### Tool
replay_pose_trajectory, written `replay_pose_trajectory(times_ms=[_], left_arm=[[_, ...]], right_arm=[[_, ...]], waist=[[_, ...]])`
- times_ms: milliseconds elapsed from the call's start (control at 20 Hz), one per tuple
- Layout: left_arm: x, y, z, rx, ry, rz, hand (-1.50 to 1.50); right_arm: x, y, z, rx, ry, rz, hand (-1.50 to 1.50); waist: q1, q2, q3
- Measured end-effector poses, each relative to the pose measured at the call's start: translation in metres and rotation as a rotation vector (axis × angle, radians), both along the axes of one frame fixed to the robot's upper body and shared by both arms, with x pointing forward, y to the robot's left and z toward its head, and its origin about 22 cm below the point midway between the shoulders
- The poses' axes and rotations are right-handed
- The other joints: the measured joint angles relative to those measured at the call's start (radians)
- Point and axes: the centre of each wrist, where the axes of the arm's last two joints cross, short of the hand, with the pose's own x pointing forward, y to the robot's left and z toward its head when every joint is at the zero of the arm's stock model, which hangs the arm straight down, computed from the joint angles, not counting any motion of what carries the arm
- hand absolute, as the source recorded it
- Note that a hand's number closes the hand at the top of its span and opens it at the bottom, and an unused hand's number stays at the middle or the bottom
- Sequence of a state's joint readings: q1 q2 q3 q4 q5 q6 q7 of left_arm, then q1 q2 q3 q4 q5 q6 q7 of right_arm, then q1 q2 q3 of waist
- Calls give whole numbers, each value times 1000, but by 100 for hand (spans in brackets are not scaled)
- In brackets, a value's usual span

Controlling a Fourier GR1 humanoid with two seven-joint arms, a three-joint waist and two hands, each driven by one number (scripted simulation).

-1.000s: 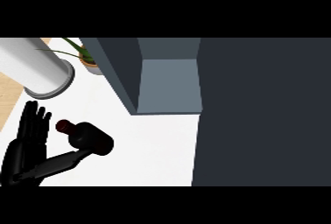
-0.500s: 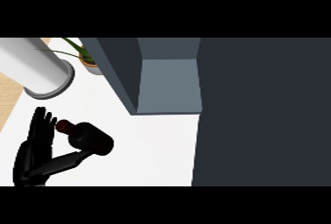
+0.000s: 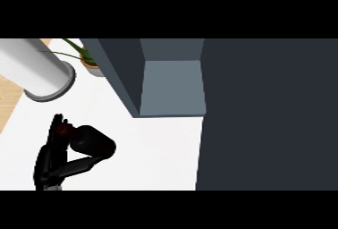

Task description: Pick up the wine, place it into the cabinet and close the cabinet

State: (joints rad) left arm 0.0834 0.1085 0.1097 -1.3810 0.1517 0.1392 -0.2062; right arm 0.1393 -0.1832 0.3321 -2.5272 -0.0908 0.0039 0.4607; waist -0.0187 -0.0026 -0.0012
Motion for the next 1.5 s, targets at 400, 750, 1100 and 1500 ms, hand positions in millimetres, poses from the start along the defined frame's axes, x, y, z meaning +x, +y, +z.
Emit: replay_pose_trajectory(times_ms=[400,750,1100,1500], left_arm=[[0,-11,-31,-27,16,-21,-150],[-5,-20,-56,-110,-14,7,-150],[9,-22,-61,-230,-65,54,-150],[15,-21,-67,-316,-100,45,-150]], right_arm=[[1,-4,1,-16,-12,-9,-150],[1,1,1,0,1,9,-150],[1,1,-1,4,1,4,-150],[2,-2,2,-9,3,-13,-150]], waist=[[1,0,1],[3,0,0],[3,0,0],[4,0,1]])
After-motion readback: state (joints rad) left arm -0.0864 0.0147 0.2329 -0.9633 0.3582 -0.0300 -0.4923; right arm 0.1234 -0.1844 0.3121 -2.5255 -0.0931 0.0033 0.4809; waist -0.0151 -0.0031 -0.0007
